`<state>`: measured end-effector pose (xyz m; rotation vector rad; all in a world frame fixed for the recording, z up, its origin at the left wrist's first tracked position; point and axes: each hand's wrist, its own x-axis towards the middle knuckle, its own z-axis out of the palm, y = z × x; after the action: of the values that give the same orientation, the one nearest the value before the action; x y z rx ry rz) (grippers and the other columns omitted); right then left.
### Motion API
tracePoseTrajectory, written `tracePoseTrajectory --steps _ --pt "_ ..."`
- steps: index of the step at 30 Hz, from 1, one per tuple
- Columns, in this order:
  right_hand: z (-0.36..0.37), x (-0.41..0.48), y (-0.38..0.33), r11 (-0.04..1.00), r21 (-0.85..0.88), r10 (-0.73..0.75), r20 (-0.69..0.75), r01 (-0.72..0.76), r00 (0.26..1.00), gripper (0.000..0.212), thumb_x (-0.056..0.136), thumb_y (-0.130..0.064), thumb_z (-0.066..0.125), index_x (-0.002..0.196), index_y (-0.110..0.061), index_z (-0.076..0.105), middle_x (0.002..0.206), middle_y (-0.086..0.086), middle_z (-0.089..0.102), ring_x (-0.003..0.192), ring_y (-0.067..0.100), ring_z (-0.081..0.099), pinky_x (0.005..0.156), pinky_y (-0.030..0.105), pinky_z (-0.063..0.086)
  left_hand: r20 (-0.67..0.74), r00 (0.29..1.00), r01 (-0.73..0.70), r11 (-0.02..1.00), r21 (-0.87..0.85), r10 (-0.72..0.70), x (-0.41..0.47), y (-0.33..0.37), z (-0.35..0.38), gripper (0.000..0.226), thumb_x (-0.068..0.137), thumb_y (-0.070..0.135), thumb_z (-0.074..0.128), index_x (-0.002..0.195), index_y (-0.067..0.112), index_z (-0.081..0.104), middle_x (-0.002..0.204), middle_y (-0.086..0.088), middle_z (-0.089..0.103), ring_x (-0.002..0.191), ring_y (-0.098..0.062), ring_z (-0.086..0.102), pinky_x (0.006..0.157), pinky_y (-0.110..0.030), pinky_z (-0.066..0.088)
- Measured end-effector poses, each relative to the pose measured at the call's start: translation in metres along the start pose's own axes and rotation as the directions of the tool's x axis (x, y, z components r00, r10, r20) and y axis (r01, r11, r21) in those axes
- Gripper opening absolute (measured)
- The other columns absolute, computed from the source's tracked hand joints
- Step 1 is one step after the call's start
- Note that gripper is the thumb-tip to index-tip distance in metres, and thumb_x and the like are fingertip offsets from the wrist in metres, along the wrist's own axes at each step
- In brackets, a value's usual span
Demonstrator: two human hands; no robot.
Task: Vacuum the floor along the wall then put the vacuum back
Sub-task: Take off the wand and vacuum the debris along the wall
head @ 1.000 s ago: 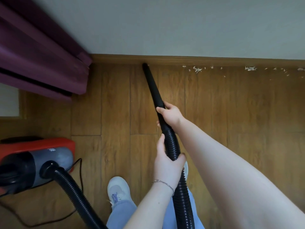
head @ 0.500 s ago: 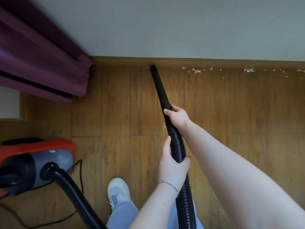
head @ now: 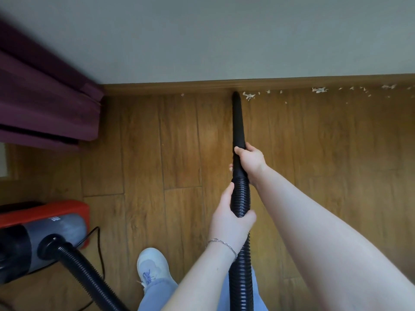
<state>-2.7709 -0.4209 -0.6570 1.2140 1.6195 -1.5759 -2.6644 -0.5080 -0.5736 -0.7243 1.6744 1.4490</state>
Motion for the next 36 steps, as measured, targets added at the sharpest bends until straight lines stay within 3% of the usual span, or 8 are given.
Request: tracePoseTrajectory --steps 11,13,16,29,36 --pt "-0.032 0.009 -0.007 1.000 -0.004 0.013 -0.001 -0.013 1.000 0.055 0.097 -0.015 0.050 0.148 -0.022 0.030 0.095 0.014 0.059 0.055 0.021 0.056 0.051 0.030 0.054 0.011 1.000 0.006 0.997 0.080 -0.007 0.006 0.009 0.032 0.071 0.079 0.025 0.061 0.138 0.046 0.027 0.094 0.010 0.064 0.075 -0.016 0.066 0.070 -0.030 0.057" --pt "-0.038 0.009 -0.007 1.000 -0.006 0.014 -0.001 -0.014 1.000 0.054 0.097 -0.015 0.050 0.147 -0.022 0.030 0.101 0.016 0.059 0.055 0.021 0.056 0.052 0.030 0.054 0.012 1.000 0.012 0.996 0.091 -0.013 0.005 0.010 0.037 0.070 0.079 0.025 0.061 0.137 0.046 0.026 0.092 0.008 0.064 0.075 -0.014 0.066 0.067 -0.026 0.055" --pt "-0.046 0.009 -0.006 1.000 0.016 0.006 -0.010 -0.005 1.000 0.053 0.097 -0.014 0.049 0.146 -0.021 0.032 0.091 0.012 0.057 0.055 0.021 0.055 0.056 0.032 0.053 0.003 1.000 0.016 0.995 0.101 -0.016 0.005 0.013 0.042 0.069 0.079 0.025 0.061 0.136 0.047 0.028 0.088 0.010 0.063 0.074 -0.011 0.065 0.063 -0.021 0.053" --pt "-0.064 0.025 -0.021 0.994 0.105 0.005 -0.047 0.000 0.999 0.043 0.096 -0.014 0.049 0.139 -0.019 0.043 0.086 0.012 0.057 0.056 0.023 0.056 0.053 0.033 0.054 0.030 1.000 -0.007 0.981 0.194 0.001 0.024 0.035 0.046 0.070 0.077 0.027 0.064 0.135 0.048 0.032 0.087 0.009 0.064 0.068 -0.016 0.067 0.065 -0.029 0.057" --pt "-0.074 0.030 -0.017 0.993 0.121 0.022 -0.058 -0.015 0.998 0.049 0.097 -0.016 0.048 0.143 -0.024 0.037 0.095 0.011 0.059 0.061 0.024 0.058 0.061 0.036 0.056 0.060 0.998 0.004 0.970 0.244 -0.020 0.028 0.036 0.054 0.070 0.078 0.026 0.064 0.136 0.048 0.030 0.090 0.008 0.063 0.068 -0.013 0.066 0.064 -0.026 0.056"
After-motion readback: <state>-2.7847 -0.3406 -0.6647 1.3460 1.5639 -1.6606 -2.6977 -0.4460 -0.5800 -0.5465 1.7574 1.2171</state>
